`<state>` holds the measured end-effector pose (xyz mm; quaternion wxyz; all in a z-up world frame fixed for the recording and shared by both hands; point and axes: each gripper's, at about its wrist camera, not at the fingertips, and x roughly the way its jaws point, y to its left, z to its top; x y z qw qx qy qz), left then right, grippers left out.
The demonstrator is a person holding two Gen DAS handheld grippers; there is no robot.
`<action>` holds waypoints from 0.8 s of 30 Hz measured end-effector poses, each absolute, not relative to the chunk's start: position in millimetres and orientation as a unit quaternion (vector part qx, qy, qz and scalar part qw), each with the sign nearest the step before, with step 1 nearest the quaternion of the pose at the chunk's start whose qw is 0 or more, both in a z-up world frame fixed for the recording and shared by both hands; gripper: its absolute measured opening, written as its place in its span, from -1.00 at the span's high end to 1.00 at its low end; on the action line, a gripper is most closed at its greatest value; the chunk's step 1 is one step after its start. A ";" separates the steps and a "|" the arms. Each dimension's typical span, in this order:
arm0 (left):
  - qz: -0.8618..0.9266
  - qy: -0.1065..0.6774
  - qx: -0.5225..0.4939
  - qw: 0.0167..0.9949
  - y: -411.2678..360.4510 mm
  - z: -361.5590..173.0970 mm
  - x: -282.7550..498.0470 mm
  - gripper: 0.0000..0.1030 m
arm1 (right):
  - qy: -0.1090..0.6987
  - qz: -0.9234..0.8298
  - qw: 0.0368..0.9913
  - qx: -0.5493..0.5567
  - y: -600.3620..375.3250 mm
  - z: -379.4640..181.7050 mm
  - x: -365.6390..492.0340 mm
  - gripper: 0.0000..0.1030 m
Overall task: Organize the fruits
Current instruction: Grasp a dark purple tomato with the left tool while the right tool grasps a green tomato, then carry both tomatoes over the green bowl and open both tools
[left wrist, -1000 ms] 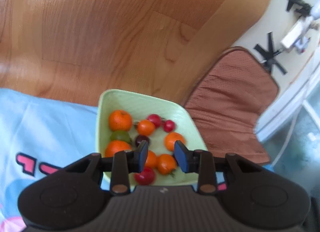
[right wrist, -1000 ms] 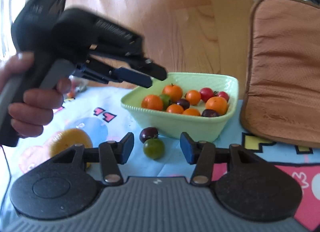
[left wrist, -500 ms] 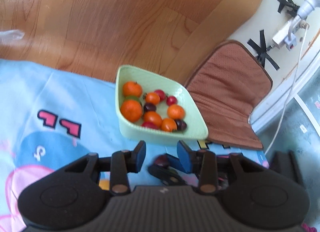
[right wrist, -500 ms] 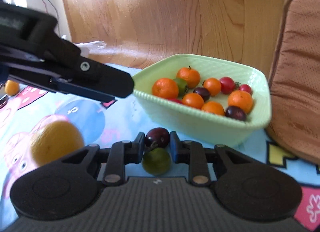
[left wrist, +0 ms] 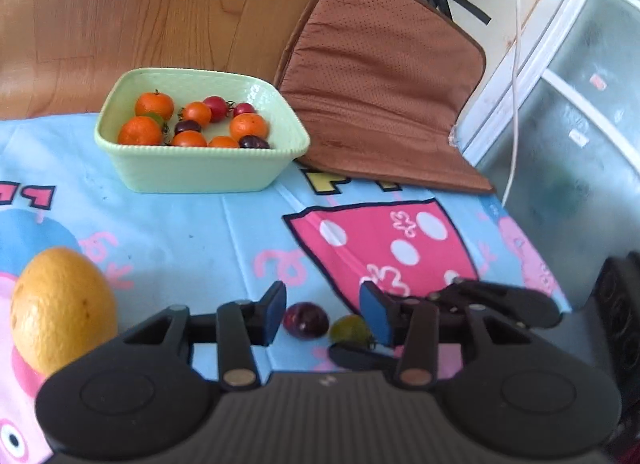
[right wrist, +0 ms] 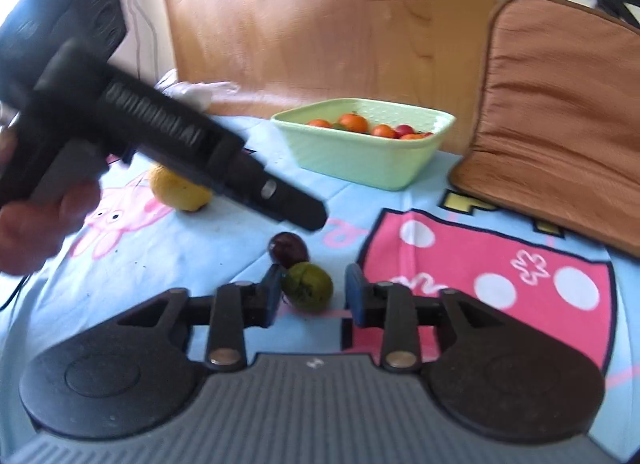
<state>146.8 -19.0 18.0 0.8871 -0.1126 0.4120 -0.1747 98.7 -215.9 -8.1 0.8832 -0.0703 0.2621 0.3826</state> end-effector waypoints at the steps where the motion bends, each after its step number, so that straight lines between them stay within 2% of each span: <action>1: -0.167 0.412 -0.110 0.889 -18.1 17.4 146.4 0.16 | 0.260 0.385 0.883 -0.069 -216.6 -7.6 97.8 0.10; 6: -0.148 0.419 -0.117 0.888 -15.9 10.9 145.9 0.16 | 0.256 0.381 0.883 -0.094 -211.9 -6.3 91.3 0.10; 9: -0.147 0.420 -0.106 0.889 -20.6 4.8 143.3 0.28 | 0.255 0.384 0.881 -0.104 -210.8 -6.8 87.6 0.15; 10: -0.151 0.414 -0.110 0.891 -20.6 3.3 141.4 0.41 | 0.256 0.386 0.880 -0.105 -210.6 -6.9 87.8 0.37; 11: -0.158 0.411 -0.117 0.890 -20.0 2.7 139.9 0.46 | 0.257 0.392 0.877 -0.104 -211.2 -6.9 87.8 0.45; 16: -0.160 0.403 -0.122 0.893 -15.5 10.8 143.2 0.47 | 0.252 0.382 0.882 -0.111 -214.6 -3.6 87.2 0.46; 24: -0.122 0.342 -0.146 0.920 14.7 58.5 189.3 0.47 | 0.213 0.335 0.918 0.017 -217.8 34.6 158.2 0.45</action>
